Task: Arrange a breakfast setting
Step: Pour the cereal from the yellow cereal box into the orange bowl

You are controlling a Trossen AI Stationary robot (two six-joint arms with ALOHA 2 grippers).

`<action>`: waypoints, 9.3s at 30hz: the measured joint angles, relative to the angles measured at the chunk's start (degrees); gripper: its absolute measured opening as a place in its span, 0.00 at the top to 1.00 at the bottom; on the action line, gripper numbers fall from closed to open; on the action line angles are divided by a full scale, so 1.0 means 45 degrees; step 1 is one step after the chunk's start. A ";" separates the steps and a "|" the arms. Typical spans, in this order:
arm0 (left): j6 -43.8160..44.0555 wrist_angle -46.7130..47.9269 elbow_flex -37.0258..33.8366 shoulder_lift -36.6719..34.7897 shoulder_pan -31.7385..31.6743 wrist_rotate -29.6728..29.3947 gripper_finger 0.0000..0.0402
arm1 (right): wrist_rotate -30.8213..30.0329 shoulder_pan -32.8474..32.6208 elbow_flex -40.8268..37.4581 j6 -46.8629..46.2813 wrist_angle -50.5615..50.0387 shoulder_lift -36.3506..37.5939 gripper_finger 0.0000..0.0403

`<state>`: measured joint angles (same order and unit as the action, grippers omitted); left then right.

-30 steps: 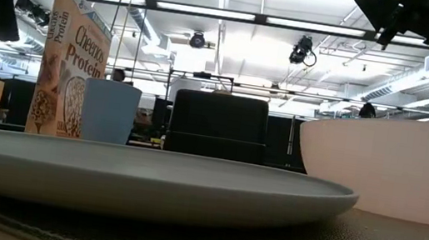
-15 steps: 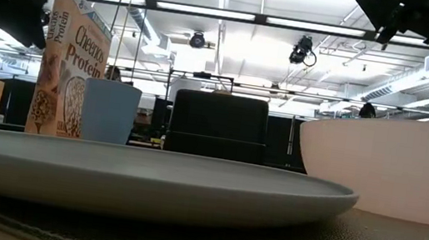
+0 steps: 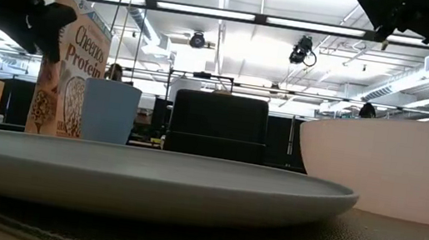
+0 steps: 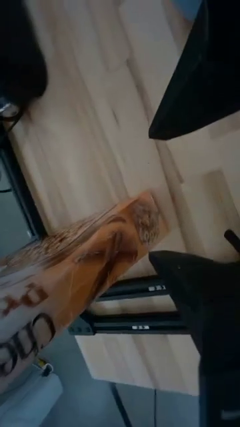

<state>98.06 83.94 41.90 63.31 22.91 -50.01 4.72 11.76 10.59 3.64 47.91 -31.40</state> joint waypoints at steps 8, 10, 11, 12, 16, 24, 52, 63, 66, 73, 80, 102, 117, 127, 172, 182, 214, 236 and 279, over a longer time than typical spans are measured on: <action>0.1495 0.1357 0.0207 -0.0178 0.0002 -0.0798 0.24 | 0.0145 0.0002 0.0000 0.0104 0.0113 0.0000 0.43; 0.1684 0.1335 0.0204 -0.0144 -0.0002 -0.1450 0.25 | 0.0209 -0.0002 0.0000 0.0102 0.0152 0.0000 0.43; 0.1728 0.1324 0.0202 -0.0141 -0.0030 -0.1800 0.25 | 0.0249 -0.0002 0.0013 0.0098 0.0201 0.0000 0.43; 0.1735 0.1338 0.0202 -0.0159 -0.0120 -0.2102 0.25 | 0.0258 -0.0012 0.0054 0.0035 0.0209 0.0000 0.43; 0.1847 0.1304 -0.0336 -0.0161 -0.0792 -0.2431 0.25 | 0.0576 -0.0022 0.0146 -0.0094 0.0248 0.0000 0.43; 0.3459 0.1345 -0.1784 -0.0161 -0.1222 -0.3302 0.25 | 0.0629 -0.0022 0.0146 -0.0097 0.0201 0.0000 0.43; 0.1888 -0.4556 -0.5711 -0.0161 -0.2675 -0.6490 0.25 | 0.0537 -0.0022 0.0146 -0.0397 0.0197 -0.0132 0.43; 0.0604 -0.5523 -0.5908 -0.0161 -0.2675 -0.6445 0.26 | 0.0532 -0.0022 0.0146 -0.0359 0.0212 -0.0389 0.43; 0.0578 -0.5523 -0.5903 -0.0161 -0.2699 -0.6822 0.29 | 0.0532 -0.0022 0.0146 -0.0340 0.0304 -0.0389 0.43; 0.0380 -0.5538 -0.5736 -0.0161 -0.2699 -0.7502 0.44 | 0.0533 -0.0022 0.0146 -0.0335 0.0456 -0.0389 0.43; 0.0086 -0.5576 -0.5539 -0.0161 -0.2723 -0.7573 0.64 | 0.0532 -0.0022 0.0146 -0.0194 0.0488 -0.0389 0.43; -0.0876 -0.3880 -0.3237 -0.0161 -0.2095 -0.7638 0.98 | 0.0153 -0.0022 0.0146 -0.0190 0.0483 -0.0389 0.43; -0.1425 0.0436 0.0611 -0.0180 -0.0361 -0.8172 0.98 | 0.0064 -0.0022 0.0151 -0.0453 -0.0511 -0.0393 0.43; -0.5537 0.1096 0.4819 -0.0238 0.1021 -0.7101 0.98 | -0.1272 -0.0272 0.1705 -0.1141 -0.5012 -0.0957 0.43; -2.3831 -0.6290 0.9651 0.1798 -0.4224 0.8343 0.98 | -0.8052 -0.5939 0.7465 -0.6876 -1.8755 -0.1500 0.49; -2.4854 -0.3629 1.4585 0.5306 -0.4491 0.8709 0.98 | -0.8848 -0.7193 0.7470 -0.4309 -1.6128 -0.1180 0.49; -2.7894 0.0674 2.0568 1.0671 -0.3733 0.9893 0.98 | -0.9200 -0.7566 0.5055 -0.6622 -1.4387 -0.1141 0.49; -2.8270 -0.0463 2.0336 1.0705 -0.5259 0.8541 0.98 | -1.3048 -1.1189 0.6988 -0.0359 -1.2498 -0.2666 0.49; -2.8890 -0.1449 2.0184 1.0831 -0.5210 0.8538 0.93 | -1.3163 -0.9153 0.6965 0.0870 -1.0321 -0.5481 0.98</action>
<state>-31.95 77.42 132.73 112.05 -0.54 -11.60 -54.52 -29.43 41.93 7.55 1.47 -56.06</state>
